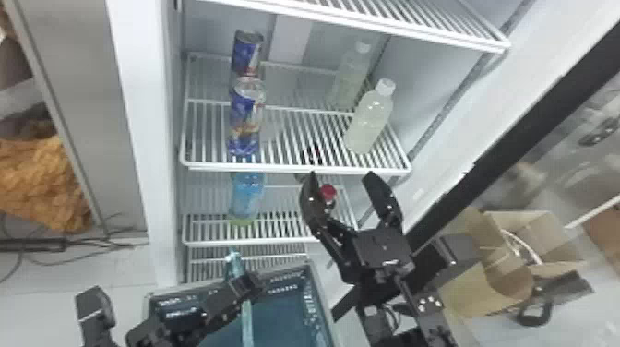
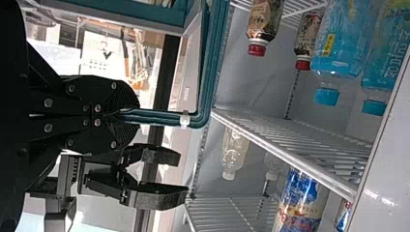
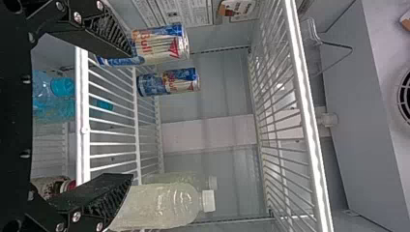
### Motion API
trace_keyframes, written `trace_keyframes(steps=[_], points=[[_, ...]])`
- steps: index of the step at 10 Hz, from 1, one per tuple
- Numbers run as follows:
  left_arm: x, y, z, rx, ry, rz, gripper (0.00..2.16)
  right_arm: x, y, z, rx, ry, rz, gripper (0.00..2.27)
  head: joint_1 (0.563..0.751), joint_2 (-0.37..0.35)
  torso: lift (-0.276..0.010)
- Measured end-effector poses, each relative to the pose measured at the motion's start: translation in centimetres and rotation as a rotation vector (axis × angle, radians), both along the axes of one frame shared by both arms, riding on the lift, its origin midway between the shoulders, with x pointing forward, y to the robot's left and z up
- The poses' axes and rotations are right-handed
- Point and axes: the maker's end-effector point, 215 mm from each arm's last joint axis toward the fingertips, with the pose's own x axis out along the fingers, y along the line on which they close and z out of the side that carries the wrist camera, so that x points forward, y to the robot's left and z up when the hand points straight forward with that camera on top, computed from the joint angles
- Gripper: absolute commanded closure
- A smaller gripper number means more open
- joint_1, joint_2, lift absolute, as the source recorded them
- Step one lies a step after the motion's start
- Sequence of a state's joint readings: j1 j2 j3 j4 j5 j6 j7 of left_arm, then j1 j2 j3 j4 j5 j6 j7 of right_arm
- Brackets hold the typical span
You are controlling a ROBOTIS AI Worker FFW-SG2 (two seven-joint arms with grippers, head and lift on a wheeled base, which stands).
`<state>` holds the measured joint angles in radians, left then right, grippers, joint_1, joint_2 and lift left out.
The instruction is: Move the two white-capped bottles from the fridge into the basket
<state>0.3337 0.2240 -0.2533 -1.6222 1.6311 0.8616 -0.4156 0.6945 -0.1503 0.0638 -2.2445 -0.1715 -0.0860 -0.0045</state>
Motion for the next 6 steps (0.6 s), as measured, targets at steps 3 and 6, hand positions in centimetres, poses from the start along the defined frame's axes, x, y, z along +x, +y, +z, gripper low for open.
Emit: trace_keyframes(steps=[3,6], points=[[-0.01,0.01,-0.02,0.0,0.0,0.0,1.18,-0.02,-0.01,-0.02,0.0,0.001,0.0,0.17,0.695,-0.35,0.0],[-0.04,0.11,-0.12,0.0,0.004,0.004,1.18,0.01,-0.55,-0.11,-0.003,0.002,-0.012,0.17,0.695,-0.35,0.0]])
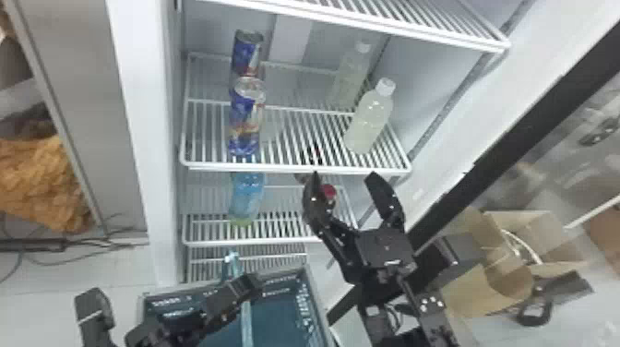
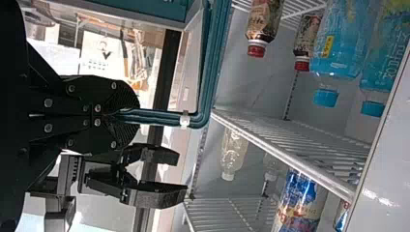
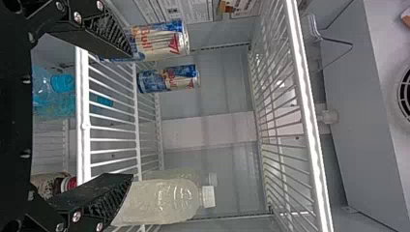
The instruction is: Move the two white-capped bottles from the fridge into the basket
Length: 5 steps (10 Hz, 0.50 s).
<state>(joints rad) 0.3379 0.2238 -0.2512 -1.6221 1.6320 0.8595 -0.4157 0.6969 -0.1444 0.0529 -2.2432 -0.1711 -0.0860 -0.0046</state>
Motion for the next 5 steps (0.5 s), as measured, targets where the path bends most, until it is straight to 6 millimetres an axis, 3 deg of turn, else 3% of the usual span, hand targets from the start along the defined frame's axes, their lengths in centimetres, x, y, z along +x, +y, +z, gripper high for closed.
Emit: trace_keyframes(steps=[5], points=[[0.1,0.4,0.0,-0.005,0.005,0.012,1.17,2.2,-3.9,-0.7,-0.086,-0.014,-0.089,0.17,0.695,-0.35,0.0]])
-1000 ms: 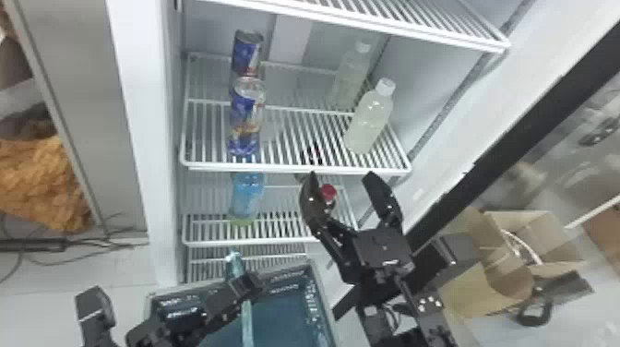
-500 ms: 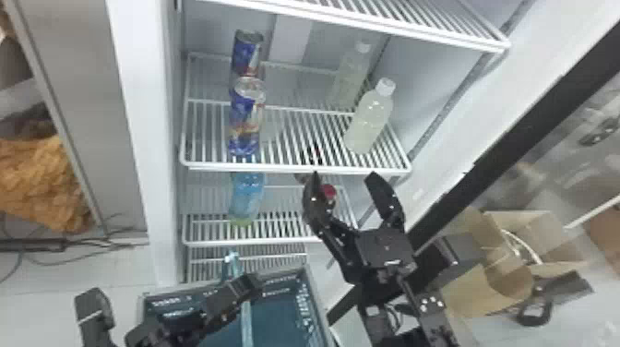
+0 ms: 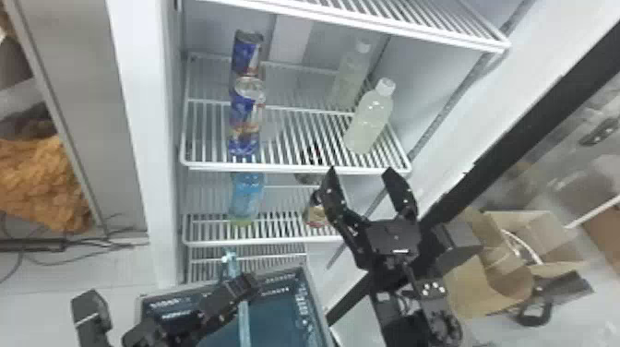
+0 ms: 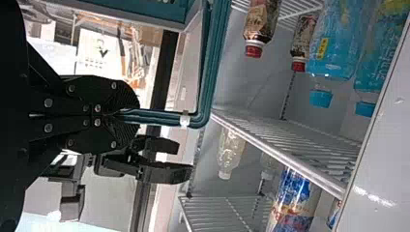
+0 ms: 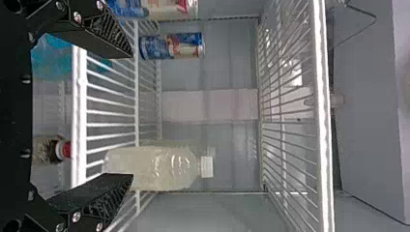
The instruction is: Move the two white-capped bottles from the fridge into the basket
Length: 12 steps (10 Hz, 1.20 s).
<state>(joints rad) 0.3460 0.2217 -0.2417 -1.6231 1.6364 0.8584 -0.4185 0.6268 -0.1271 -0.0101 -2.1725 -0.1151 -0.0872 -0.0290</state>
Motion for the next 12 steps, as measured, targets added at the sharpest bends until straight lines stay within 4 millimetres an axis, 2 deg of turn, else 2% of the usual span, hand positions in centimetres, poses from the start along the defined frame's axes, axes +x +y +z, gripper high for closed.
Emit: trace_keyframes(steps=[3,6,8,12], points=[[-0.1,0.0,-0.1,0.0,0.002,0.001,1.17,2.1,-2.7,0.7,-0.049,-0.032,-0.052,0.17,0.695,-0.35,0.0],[0.0,0.0,0.0,-0.001,0.0,0.001,1.17,4.4,-4.8,0.3,-0.087,-0.04,-0.088,0.13,0.695,-0.35,0.0],[0.1,0.0,0.1,-0.005,0.001,0.003,1.17,5.9,-5.7,-0.7,-0.104,-0.032,-0.087,0.1,0.695,-0.35,0.0],[0.1,-0.2,0.3,-0.009,-0.002,-0.003,1.17,9.6,-7.2,0.1,-0.123,-0.093,-0.089,0.1,0.695,-0.35,0.0]])
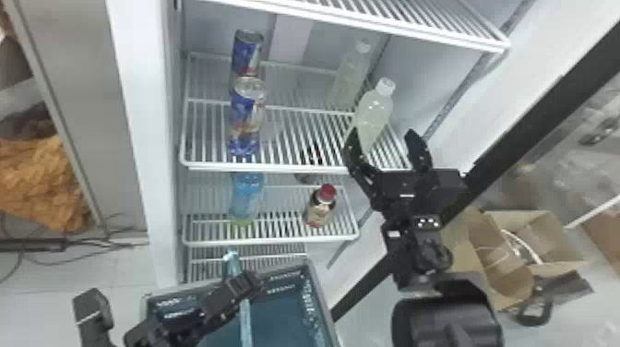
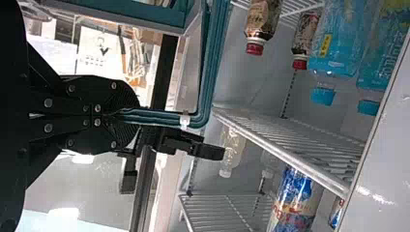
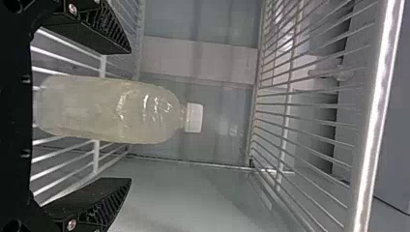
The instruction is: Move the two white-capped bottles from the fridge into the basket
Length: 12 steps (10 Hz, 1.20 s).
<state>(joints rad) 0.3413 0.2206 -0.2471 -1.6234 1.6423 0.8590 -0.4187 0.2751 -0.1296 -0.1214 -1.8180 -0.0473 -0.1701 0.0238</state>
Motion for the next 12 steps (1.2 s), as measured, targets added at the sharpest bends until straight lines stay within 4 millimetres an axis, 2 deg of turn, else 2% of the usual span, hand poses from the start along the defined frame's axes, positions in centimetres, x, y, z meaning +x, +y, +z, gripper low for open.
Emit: trace_keyframes(steps=[3,5,7,8,12], points=[[0.0,-0.1,0.1,-0.002,-0.001,-0.001,1.17,3.0,-0.7,-0.3,0.007,0.0,0.012,0.1,0.695,-0.35,0.0],[0.1,-0.1,0.1,-0.003,-0.001,-0.001,1.17,4.2,-0.8,-0.9,0.021,0.01,0.014,0.14,0.695,-0.35,0.0],[0.1,-0.1,0.2,-0.003,-0.003,-0.003,1.17,5.2,-0.6,-1.5,0.057,0.02,0.04,0.68,0.695,-0.35,0.0],[0.1,-0.1,0.2,-0.003,-0.003,-0.003,1.17,5.4,-0.6,-1.4,0.068,0.017,0.043,0.82,0.695,-0.35,0.0],[0.1,0.0,0.2,-0.004,-0.001,0.001,1.17,4.8,0.9,0.0,0.116,-0.011,0.077,0.87,0.695,-0.35,0.0]])
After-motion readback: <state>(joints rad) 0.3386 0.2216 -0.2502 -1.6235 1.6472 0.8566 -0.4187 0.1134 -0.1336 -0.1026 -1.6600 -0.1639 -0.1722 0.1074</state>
